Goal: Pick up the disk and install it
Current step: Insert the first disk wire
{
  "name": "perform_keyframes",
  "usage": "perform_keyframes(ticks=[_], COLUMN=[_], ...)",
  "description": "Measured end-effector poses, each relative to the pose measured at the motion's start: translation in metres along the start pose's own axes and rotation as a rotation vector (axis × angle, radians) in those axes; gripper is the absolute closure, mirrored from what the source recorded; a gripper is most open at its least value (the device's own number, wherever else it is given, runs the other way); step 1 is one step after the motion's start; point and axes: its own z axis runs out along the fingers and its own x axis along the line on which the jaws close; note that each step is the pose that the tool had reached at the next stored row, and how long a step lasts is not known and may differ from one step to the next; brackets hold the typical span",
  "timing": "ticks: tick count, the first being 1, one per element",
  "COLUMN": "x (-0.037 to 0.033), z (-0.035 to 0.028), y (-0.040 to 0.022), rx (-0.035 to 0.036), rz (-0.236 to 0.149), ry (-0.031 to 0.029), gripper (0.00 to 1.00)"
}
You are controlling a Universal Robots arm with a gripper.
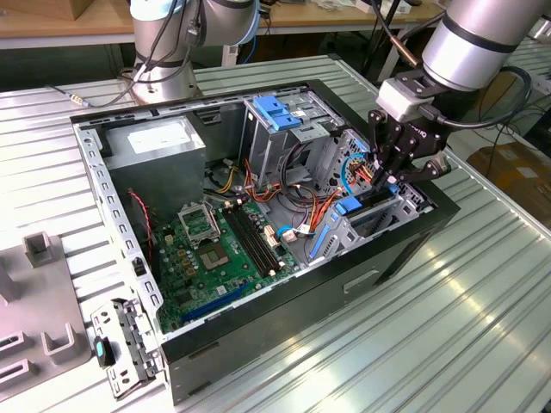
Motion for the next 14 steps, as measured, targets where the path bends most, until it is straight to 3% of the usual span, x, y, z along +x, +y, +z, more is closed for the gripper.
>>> perform_keyframes(ticks=[14], x=[-0.0005], z=[0.0000], y=[-0.0001], rx=[0.0004], rz=[0.018], ry=[0.0001], gripper=[0.84])
